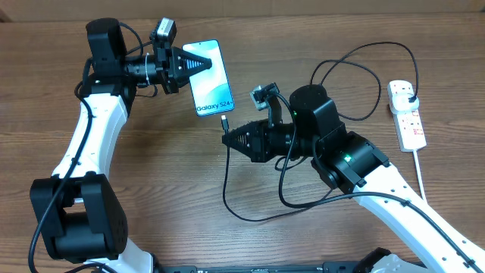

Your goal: Plug charger to phone and switch on socket

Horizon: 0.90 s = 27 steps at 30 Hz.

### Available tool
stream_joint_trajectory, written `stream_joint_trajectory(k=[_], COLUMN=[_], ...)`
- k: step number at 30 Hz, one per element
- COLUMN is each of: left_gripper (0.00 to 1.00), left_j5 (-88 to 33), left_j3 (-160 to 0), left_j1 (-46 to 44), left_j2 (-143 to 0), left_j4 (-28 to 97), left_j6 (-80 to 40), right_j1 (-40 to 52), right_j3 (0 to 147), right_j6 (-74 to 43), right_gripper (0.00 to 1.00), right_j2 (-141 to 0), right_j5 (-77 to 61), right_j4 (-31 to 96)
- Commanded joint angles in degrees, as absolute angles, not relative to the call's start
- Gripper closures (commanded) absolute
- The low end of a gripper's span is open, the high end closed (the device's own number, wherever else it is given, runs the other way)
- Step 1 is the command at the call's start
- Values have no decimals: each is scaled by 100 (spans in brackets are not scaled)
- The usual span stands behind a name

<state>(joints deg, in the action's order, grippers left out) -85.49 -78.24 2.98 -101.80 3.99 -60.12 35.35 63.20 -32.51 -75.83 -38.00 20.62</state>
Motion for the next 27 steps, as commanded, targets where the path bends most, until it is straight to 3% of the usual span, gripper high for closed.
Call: stream_joint_trajectory(k=[1,27], left_gripper=[96,96], left_j5=[-8656,-8479], left_j3=[-7889,-7889], left_j1=[292,67], left_j2=[-9970,-9970], left_j4=[360,360], left_j6=[-6180,-6171], right_j1=[3564,3568], right_j3=[6305,6305], right_j6=[-3297,-3282], right_gripper=[96,96], right_j2=[-7618,-7664], right_j5=[-3660,-3649], right_j4=[2018,2021])
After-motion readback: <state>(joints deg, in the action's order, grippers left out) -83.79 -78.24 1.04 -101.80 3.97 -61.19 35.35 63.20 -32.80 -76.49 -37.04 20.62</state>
